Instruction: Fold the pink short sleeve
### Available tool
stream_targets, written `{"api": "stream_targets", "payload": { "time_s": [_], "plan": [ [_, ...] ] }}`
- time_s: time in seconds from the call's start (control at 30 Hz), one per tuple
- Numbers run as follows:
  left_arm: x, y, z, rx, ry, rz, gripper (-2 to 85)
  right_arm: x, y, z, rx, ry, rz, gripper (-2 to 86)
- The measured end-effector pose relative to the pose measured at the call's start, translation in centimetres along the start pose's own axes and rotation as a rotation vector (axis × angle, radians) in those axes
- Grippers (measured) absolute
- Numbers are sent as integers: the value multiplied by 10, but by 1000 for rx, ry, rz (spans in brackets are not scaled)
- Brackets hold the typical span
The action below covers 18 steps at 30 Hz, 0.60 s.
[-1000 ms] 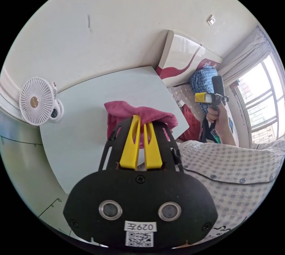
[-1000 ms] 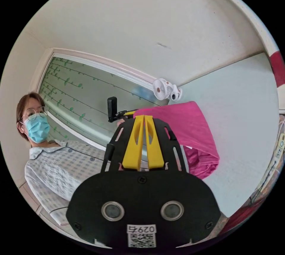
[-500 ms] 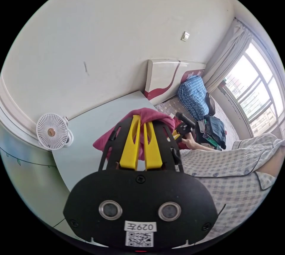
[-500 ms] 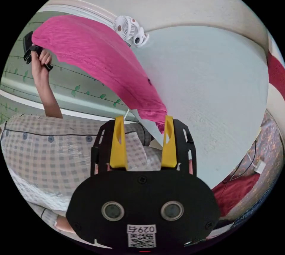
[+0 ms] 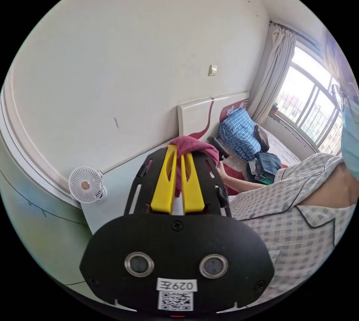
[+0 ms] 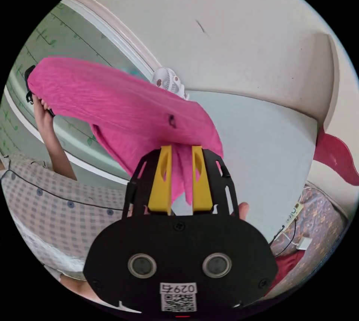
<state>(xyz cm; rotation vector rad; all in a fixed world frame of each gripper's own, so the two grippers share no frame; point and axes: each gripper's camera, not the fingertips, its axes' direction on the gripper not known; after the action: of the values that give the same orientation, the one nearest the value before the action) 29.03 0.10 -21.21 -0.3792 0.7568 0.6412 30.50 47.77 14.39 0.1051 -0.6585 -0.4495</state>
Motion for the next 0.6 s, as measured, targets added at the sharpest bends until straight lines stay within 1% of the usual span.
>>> {"api": "stream_targets", "payload": {
  "time_s": [0.1, 0.17, 0.2, 0.3, 0.37, 0.43, 0.6],
  "plan": [
    [-9, 1, -17, 24, 64, -33, -10, -7, -1, -11, -53, -25, 4, 87],
    [-12, 2, -25, 44, 120, -39, -10, -13, 3, -15, -76, 9, 14, 107],
    [-14, 1, -30, 56, 142, -40, -10, -17, 7, -19, -73, 59, 36, 122],
    [-13, -2, -42, 62, 152, -29, -10, -27, 21, -29, -35, 135, 87, 149],
    [-12, -7, -47, 58, 145, -18, -10, -33, 26, -27, -49, 84, 95, 159],
    [-8, -14, -51, 51, 133, 6, -10, -52, 31, -14, -108, -4, 48, 169],
    [-6, -24, -58, 35, 94, 35, -10, -98, 25, 2, -229, -21, -83, 176]
  ]
}}
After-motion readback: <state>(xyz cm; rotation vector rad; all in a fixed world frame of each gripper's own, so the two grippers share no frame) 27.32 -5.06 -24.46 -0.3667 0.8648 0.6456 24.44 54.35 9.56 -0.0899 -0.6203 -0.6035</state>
